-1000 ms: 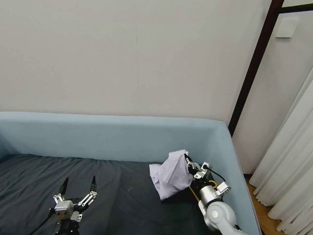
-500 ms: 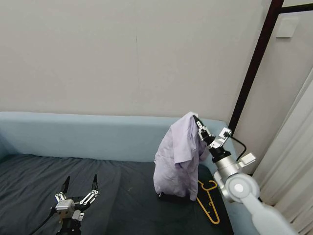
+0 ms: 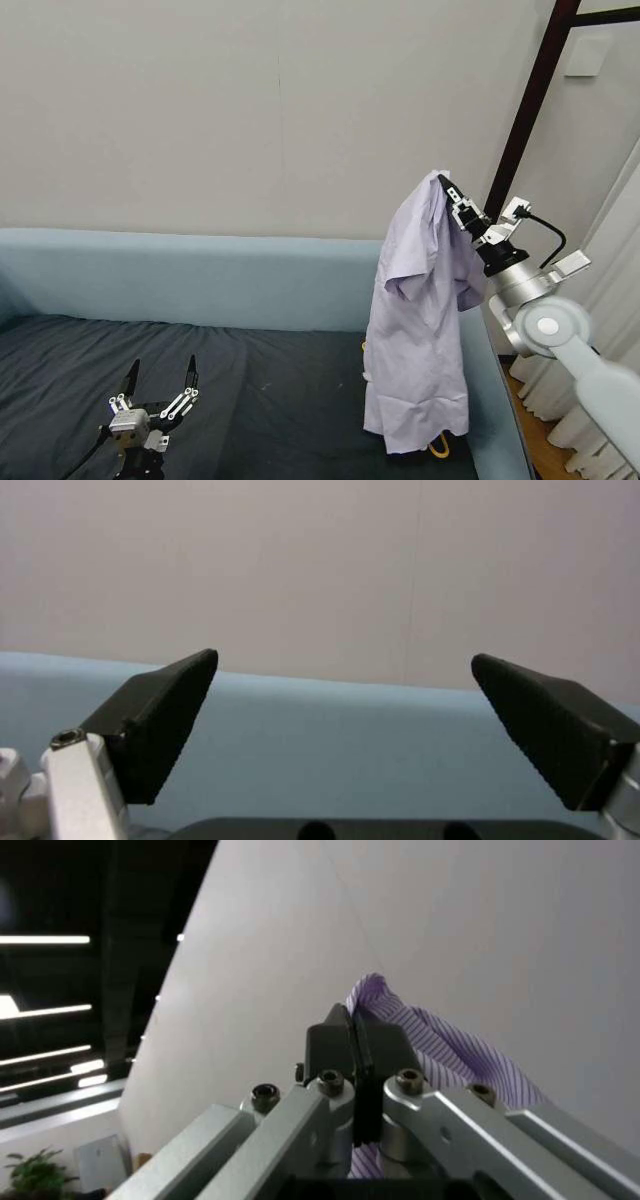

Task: Pick up the clothes from the sofa and hang them on the clothes hanger.

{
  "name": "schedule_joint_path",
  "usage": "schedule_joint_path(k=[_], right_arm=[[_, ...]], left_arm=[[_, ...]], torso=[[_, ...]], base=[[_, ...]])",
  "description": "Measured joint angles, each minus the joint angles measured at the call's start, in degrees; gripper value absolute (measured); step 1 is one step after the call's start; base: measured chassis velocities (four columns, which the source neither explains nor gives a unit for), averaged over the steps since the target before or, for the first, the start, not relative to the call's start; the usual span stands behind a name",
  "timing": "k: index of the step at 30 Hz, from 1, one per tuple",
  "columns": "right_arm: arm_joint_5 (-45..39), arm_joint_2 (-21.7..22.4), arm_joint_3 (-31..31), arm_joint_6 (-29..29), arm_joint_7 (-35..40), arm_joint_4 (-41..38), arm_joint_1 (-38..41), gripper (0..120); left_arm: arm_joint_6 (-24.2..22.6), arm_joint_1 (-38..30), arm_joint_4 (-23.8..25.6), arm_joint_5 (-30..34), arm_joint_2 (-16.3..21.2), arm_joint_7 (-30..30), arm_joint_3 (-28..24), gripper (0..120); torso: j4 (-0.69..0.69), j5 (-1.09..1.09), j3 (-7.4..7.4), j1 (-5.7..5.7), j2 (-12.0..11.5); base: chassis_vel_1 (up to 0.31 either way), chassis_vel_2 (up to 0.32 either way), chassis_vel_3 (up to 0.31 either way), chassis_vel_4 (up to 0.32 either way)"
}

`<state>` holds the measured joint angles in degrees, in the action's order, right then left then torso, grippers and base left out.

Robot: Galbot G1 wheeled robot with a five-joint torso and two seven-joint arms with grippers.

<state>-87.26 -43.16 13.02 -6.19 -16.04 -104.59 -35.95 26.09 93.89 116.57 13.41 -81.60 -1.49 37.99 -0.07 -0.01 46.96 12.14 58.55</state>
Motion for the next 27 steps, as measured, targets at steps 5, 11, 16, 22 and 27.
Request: schedule_joint_path(k=[5,11,16,22,27], right_arm=[[-1.5,2.2,3.2,1.8,-4.1,-2.8,-1.3,0],[-1.2,5.0,4.8,3.1,-7.7,-6.7,-2.8,0],[-0.8,5.7,4.2,2.8,-7.8,-6.6,-2.7,0],[-1.0,5.8,-0.3,1.6,-6.7,-4.3,1.0,0],[-0.9,1.1,-17.1,-0.4,-5.6,1.8,16.1,0]], left_arm=[[0.1,-0.2,-0.2,0.1,0.3,-0.3,0.0,100],[0.3,-0.4,-0.3,0.2,0.7,-0.6,-0.2,100],[0.9,-0.1,-0.3,0.4,0.8,-0.6,0.0,100],[1.1,0.0,-0.4,0.7,0.8,-0.6,0.0,100],[1.0,-0.1,0.6,1.1,0.4,-0.8,0.9,100]], torso=[[0.00,-0.01,0.00,0.00,0.0],[0.00,-0.02,-0.01,0.00,0.0],[0.00,-0.02,-0.01,0.00,0.0],[0.00,-0.02,-0.01,0.00,0.0],[0.01,-0.03,0.00,0.00,0.0]], base=[[0.000,0.000,0.000,0.000],[0.000,0.000,0.000,0.000],[0.000,0.000,0.000,0.000],[0.000,0.000,0.000,0.000],[0.000,0.000,0.000,0.000]])
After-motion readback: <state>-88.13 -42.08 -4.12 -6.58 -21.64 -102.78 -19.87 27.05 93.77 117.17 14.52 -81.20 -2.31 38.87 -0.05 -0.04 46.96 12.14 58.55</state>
